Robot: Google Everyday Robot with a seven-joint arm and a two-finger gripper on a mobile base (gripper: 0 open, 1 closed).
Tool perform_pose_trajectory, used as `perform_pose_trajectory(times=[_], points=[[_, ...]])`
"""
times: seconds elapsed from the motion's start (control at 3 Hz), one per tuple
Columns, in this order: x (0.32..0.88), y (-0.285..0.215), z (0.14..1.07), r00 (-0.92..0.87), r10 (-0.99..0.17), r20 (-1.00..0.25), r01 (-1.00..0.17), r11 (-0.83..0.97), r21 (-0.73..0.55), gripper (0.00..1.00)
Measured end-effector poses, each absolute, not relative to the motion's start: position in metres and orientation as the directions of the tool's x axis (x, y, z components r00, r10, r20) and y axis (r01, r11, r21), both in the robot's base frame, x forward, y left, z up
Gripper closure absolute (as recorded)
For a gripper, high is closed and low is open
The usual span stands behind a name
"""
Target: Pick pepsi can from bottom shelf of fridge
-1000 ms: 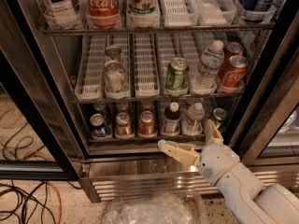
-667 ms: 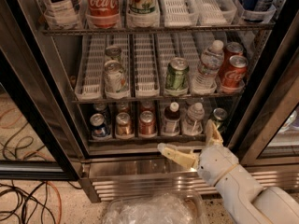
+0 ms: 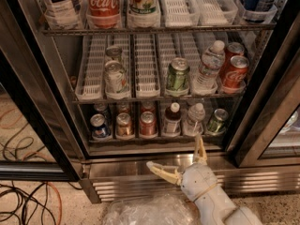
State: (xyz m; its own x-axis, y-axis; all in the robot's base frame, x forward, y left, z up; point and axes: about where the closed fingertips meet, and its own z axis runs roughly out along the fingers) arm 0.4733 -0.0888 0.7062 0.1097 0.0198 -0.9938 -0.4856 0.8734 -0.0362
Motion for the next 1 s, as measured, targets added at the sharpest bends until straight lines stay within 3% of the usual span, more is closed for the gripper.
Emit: perform_pose_trajectory(times=[0.33,1.0], points=[[0.474,-0.0886,0.6959,0.108,0.066,-0.992,-0.48,0.877,0.006,0.0],[0.4832,-0.0798,0.6861,0.067,0.025,-0.997,-0.488,0.873,-0.011,0.0]])
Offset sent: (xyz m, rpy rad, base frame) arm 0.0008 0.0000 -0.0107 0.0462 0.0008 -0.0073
